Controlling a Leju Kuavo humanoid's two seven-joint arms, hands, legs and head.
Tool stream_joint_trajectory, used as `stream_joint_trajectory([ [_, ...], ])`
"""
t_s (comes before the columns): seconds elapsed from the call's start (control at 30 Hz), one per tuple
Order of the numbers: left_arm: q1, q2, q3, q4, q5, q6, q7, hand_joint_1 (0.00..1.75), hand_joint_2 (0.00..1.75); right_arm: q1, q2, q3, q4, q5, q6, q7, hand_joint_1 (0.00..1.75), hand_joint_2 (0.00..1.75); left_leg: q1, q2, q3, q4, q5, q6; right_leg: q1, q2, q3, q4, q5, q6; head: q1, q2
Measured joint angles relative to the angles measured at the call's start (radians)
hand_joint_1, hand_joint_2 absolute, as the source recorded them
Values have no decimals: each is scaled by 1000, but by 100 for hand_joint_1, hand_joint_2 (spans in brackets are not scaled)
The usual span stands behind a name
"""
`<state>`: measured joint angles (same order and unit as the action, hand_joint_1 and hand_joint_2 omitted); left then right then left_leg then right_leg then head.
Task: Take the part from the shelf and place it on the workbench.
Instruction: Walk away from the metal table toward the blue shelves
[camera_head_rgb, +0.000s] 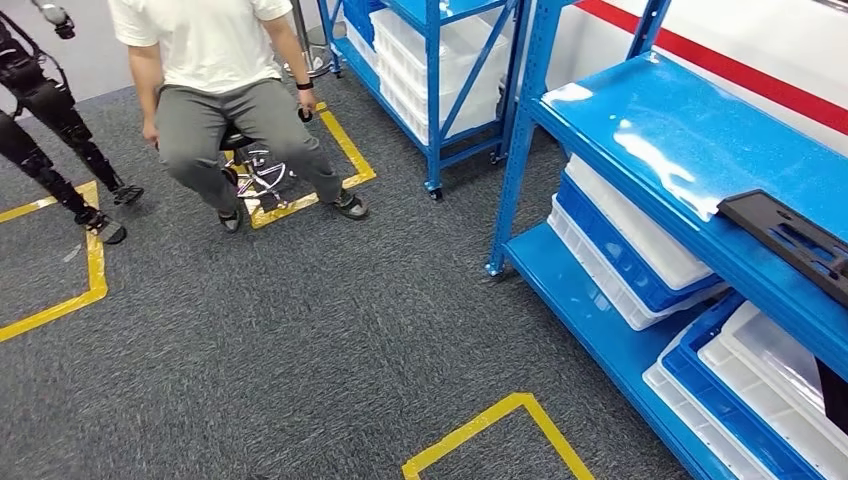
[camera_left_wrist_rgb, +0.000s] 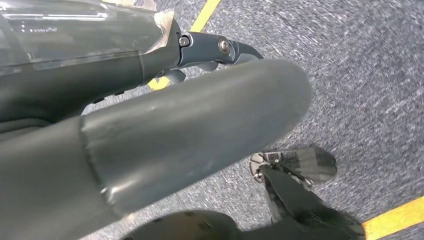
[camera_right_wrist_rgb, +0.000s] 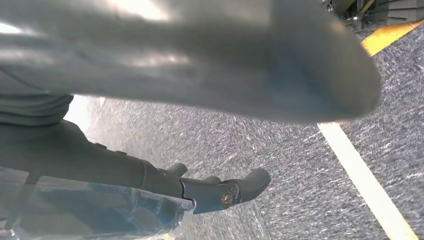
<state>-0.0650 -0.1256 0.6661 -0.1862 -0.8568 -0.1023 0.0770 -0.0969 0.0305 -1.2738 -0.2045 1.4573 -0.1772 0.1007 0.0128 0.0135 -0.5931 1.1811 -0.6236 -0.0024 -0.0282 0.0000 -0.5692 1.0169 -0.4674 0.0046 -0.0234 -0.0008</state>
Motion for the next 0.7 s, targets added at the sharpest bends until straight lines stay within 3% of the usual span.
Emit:
stream_joint_trajectory([
  [0.07,2,0,0,0,-1,-1,1,0,0,0,0,0,0,-2,0,1,0,0,0,-12,-55,102,-31,2,4,29,-1,0,1,-3,0,0],
  [0.1,3,0,0,0,-2,-1,2,0,0,2,0,0,0,-3,0,1,0,0,0,-14,-61,105,-17,4,5,43,0,0,1,-3,0,0],
  [0.17,3,-1,0,0,-2,-1,2,0,0,3,0,0,0,-4,0,3,0,0,0,-31,-21,6,58,12,6,72,3,1,1,-3,0,0],
  [0.23,2,0,0,0,-2,-2,2,0,0,2,2,0,0,-4,0,2,0,0,1,-75,35,-118,115,18,7,98,4,1,3,0,0,0],
  [0.3,2,0,-1,0,-2,-2,2,0,0,1,3,0,0,-4,0,0,0,0,-3,-93,54,-163,124,21,8,118,-3,1,7,8,0,0],
  [0.4,1,-1,-1,0,-2,-2,2,0,0,5,3,0,0,-4,0,-3,0,0,-9,-65,56,-174,133,32,7,134,-16,-5,14,23,0,0],
  [0.47,0,-3,-1,0,-3,-2,2,0,0,7,3,0,0,-5,0,-5,0,0,-7,-41,61,-193,145,47,12,90,-36,23,-5,25,2,0],
  [0.53,1,-3,0,0,-4,-2,2,0,0,4,4,0,0,-6,0,-8,0,0,-8,-11,61,-202,152,55,14,30,-86,129,-65,18,6,0],
  [0.6,3,-3,0,0,-4,-2,2,0,0,3,4,0,0,-7,0,-9,0,0,-11,20,57,-202,152,57,13,14,-141,251,-118,19,8,0],
  [0.63,3,-3,0,0,-4,-2,2,0,0,4,4,0,0,-7,0,-9,0,0,-11,35,56,-201,152,57,12,12,-145,272,-123,26,8,0],
  [0.67,3,-3,0,0,-4,-2,2,0,0,6,3,0,0,-7,0,-9,0,0,-11,48,56,-201,151,56,11,7,-128,251,-113,35,8,0],
  [0.7,3,-4,0,0,-4,-2,2,0,0,7,3,0,0,-7,0,-10,0,0,-11,61,57,-200,150,54,10,-3,-91,192,-91,45,8,0],
])
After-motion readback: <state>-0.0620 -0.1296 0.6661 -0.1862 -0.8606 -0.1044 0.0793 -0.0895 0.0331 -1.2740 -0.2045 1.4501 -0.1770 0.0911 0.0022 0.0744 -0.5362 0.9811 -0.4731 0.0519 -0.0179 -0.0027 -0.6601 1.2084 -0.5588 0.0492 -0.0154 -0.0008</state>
